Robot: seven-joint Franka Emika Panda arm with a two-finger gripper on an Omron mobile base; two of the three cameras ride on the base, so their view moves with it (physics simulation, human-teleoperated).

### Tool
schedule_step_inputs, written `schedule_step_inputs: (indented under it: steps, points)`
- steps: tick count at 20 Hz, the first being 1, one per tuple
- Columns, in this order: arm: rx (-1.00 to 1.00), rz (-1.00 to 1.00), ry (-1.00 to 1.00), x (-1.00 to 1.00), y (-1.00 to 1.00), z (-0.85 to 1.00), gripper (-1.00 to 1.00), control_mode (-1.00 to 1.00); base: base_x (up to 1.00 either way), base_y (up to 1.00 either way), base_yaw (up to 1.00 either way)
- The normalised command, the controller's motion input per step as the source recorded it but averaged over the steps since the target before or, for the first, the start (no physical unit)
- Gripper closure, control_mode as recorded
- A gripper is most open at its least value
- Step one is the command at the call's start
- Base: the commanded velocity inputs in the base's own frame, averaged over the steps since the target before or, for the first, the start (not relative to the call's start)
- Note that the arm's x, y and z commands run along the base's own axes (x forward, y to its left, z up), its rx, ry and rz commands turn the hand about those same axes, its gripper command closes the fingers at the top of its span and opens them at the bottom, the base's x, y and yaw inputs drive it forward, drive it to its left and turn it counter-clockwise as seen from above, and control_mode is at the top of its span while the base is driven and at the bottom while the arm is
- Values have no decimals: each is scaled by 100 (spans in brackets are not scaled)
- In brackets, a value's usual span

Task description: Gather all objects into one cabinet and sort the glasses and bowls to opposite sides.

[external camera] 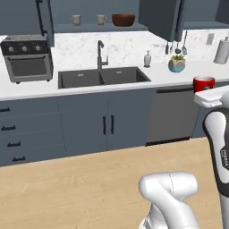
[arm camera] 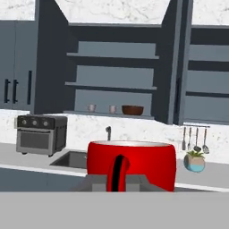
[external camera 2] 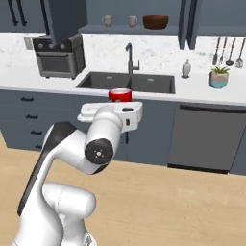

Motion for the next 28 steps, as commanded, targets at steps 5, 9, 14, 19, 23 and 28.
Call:
schedule_step_inputs:
  steps: [5, 9, 14, 19, 23, 28]
  points:
    - [0, 0, 0, 0, 0, 0, 100, 100, 14, 60, 1]
    - [0, 0, 0, 0, 0, 0, 100, 100, 54, -18, 1]
    - [0, 0, 0, 0, 0, 0, 100, 100, 100, 0, 0]
    - [0, 0, 0, 0, 0, 0, 100, 100, 93, -6, 0]
    - [0, 0, 0, 0, 0, 0, 100, 100, 84, -8, 0]
    - [0, 0, 0, 0, 0, 0, 100, 100, 90, -7, 0]
